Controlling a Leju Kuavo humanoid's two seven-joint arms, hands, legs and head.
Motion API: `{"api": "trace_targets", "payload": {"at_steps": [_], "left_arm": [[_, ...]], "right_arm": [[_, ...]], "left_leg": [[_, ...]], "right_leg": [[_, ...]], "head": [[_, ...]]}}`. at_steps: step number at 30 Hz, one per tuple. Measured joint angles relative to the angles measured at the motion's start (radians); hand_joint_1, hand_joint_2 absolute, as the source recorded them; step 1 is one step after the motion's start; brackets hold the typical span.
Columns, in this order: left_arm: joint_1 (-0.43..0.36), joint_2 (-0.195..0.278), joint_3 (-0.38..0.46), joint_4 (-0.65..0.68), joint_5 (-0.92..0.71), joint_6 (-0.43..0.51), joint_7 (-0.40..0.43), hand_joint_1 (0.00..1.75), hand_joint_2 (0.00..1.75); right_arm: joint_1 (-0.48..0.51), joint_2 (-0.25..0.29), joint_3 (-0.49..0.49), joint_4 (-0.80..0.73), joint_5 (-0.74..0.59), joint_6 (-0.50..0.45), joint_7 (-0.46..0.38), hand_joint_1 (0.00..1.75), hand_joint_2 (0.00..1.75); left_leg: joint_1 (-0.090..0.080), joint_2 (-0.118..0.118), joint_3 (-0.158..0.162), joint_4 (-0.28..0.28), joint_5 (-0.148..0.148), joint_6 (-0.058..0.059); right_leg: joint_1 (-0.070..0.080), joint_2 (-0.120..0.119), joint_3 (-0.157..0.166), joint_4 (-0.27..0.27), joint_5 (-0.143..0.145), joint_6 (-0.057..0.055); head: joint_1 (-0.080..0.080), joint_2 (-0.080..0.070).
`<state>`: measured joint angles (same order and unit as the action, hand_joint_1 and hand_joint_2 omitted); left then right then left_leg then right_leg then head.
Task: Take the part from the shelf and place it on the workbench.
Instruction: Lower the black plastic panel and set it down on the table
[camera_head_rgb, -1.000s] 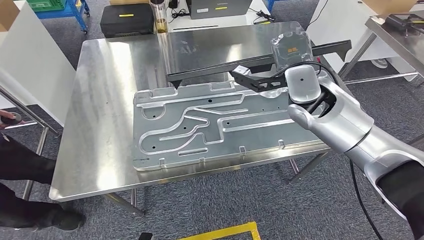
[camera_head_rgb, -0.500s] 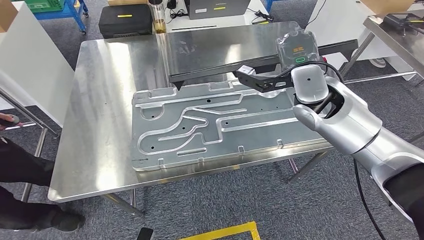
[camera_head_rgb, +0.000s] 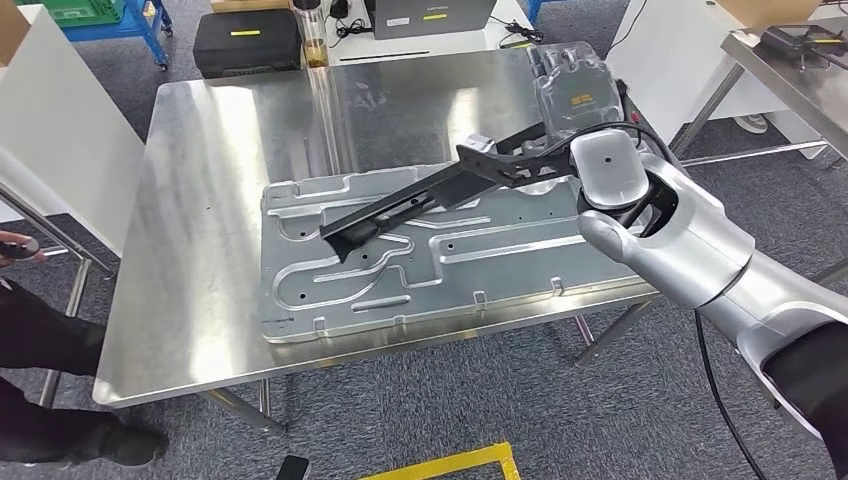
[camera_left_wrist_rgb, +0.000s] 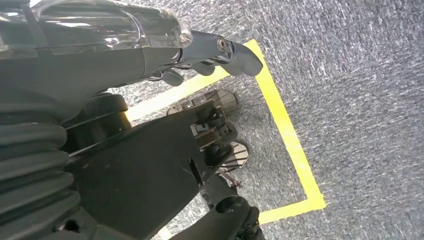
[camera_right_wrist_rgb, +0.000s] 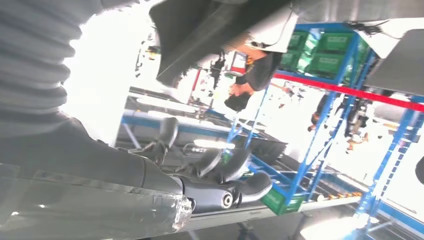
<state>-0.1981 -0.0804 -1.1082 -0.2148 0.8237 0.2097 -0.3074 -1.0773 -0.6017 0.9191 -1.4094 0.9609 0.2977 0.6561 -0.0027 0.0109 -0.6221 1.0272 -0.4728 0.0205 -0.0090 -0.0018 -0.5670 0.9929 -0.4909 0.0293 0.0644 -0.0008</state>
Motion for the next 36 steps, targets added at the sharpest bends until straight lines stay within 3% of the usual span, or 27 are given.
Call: {"api": "trace_targets", "payload": {"at_steps": [36], "left_arm": [[0.015, -0.02, 0.0, 0.0, 0.008, -0.023, 0.003, 0.0, 0.0]], "right_arm": [[-0.041, 0.069, 0.08, 0.028, -0.047, -0.068, -0.044, 0.0, 0.0]], "left_leg": [[0.0, -0.004, 0.0, 0.0, 0.0, 0.0]], "right_leg": [[0.0, 0.002, 0.0, 0.0, 0.001, 0.001]], "head": [[0.001, 0.0]]}}
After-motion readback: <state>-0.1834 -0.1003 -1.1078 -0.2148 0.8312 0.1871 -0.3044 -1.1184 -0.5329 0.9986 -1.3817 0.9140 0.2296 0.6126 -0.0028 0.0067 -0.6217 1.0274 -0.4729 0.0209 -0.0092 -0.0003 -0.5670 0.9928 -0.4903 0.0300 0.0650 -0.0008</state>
